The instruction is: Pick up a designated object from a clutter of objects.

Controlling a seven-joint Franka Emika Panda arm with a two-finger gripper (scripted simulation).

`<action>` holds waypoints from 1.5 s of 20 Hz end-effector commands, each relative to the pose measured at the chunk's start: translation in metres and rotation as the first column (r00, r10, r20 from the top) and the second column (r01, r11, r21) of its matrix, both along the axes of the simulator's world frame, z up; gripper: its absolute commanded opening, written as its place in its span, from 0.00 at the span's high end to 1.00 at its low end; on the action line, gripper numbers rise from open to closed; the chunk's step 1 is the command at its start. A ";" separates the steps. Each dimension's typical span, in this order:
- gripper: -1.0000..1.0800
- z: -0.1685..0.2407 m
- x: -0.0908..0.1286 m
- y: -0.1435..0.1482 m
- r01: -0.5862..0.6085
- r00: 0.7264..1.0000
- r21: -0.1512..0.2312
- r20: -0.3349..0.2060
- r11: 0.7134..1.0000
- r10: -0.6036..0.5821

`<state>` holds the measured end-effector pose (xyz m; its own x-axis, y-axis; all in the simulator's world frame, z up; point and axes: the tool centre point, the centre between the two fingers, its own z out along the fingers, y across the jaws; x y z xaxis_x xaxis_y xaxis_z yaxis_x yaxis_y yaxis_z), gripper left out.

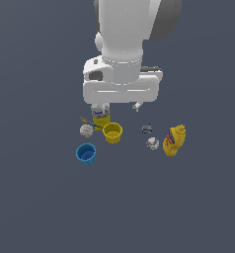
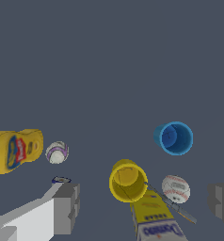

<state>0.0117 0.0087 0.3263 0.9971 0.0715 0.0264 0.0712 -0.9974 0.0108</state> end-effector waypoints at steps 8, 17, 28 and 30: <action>0.04 -0.012 0.002 0.008 0.029 1.000 0.000 -0.001 1.000 -0.029; 0.04 -0.048 0.004 0.034 0.117 0.993 -0.002 -0.003 0.993 -0.117; 0.04 -0.117 -0.002 0.085 0.283 0.959 -0.001 -0.007 0.959 -0.283; 0.04 -0.130 -0.005 0.095 0.313 0.950 -0.001 -0.008 0.950 -0.313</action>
